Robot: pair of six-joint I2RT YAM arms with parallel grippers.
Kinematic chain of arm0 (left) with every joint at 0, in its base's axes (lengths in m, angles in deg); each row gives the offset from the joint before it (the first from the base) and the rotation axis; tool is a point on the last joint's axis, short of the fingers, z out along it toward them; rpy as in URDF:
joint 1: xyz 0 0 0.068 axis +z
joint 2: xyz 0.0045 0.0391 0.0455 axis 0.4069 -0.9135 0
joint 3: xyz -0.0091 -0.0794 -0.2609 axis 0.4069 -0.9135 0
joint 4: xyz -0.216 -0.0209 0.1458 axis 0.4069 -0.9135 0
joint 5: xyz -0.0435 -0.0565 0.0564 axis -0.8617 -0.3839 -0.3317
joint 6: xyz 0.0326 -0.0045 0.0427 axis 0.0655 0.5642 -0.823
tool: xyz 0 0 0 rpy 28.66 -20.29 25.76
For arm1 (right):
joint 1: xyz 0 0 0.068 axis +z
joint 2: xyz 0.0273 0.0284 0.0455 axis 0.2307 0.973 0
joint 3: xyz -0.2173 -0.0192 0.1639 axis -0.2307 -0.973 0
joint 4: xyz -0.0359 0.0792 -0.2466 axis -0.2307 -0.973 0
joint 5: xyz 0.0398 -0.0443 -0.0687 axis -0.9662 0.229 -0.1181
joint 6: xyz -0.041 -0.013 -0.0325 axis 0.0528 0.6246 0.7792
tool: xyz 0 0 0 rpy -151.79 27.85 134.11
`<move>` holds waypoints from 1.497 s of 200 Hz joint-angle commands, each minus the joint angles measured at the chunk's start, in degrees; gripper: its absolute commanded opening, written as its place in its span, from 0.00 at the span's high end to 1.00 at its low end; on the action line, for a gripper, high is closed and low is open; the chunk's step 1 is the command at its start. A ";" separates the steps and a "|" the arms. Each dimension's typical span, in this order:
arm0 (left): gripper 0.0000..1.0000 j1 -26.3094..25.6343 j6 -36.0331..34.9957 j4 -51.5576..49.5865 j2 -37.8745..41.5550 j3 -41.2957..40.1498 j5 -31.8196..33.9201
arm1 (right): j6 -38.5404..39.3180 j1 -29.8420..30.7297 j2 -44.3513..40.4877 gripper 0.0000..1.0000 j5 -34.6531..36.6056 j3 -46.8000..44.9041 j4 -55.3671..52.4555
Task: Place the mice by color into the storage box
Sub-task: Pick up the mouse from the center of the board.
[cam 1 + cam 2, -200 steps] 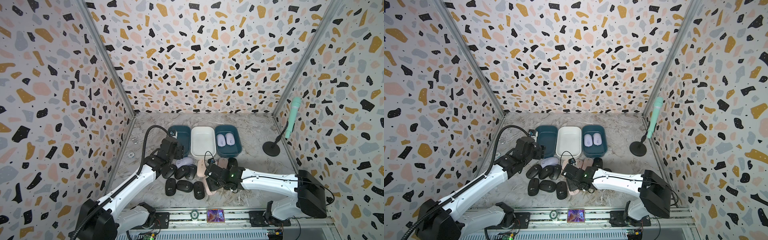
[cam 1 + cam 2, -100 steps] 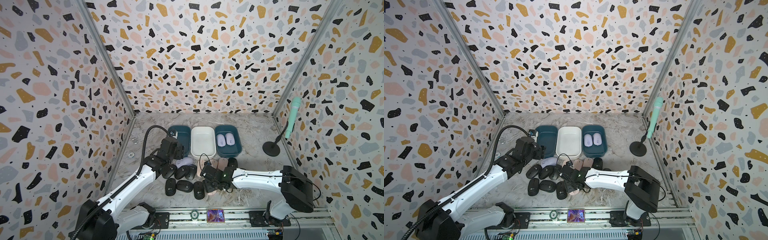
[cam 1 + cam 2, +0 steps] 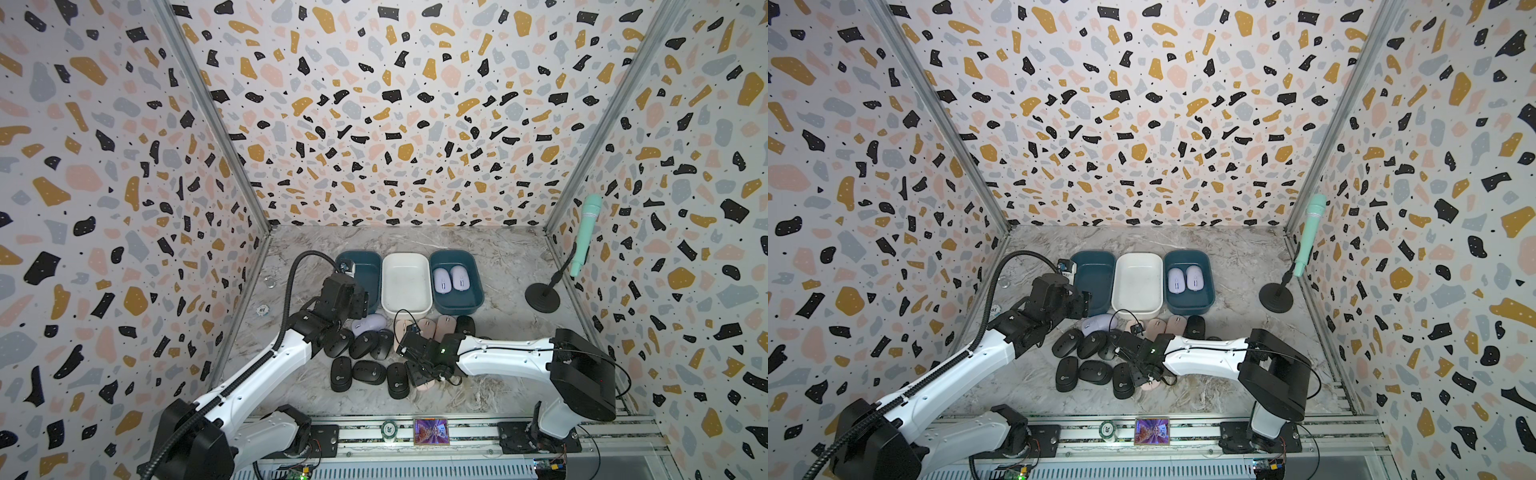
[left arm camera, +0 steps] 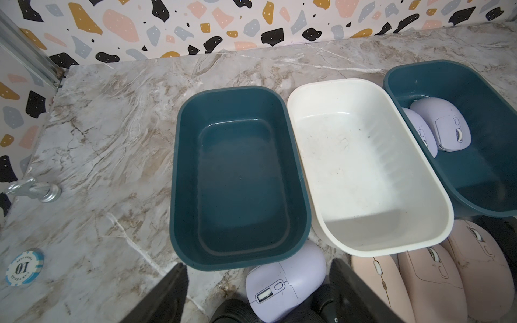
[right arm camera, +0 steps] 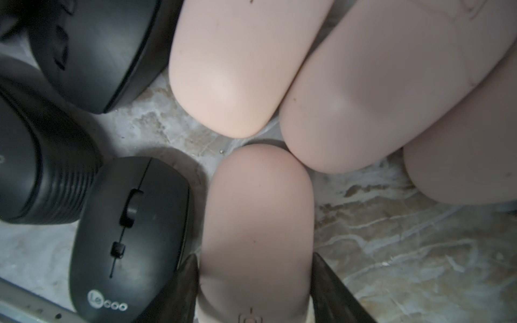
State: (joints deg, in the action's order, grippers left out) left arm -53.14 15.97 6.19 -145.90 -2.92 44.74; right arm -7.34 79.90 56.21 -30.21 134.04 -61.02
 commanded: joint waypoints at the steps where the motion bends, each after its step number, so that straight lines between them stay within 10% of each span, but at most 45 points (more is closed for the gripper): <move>1: 0.21 -0.32 -1.01 1.15 -0.36 0.04 0.06 | -0.42 0.03 0.16 0.39 1.05 0.38 -2.25; 144: 0.21 -0.39 -1.24 0.69 -0.62 0.06 0.34 | 0.48 -0.48 3.42 0.34 -1.80 0.23 0.87; 195: 0.22 -0.32 -1.25 0.63 -0.86 0.14 0.33 | 0.46 -0.82 2.25 0.52 -0.69 0.35 -0.11; 299: 0.21 -0.33 -1.34 0.50 -0.99 1.53 0.86 | 6.59 -11.58 -9.22 0.51 -0.10 7.50 -4.18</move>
State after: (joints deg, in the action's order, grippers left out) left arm -53.14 15.73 6.14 -146.54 -2.92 44.81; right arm -4.09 70.77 49.46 -31.17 138.30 -62.81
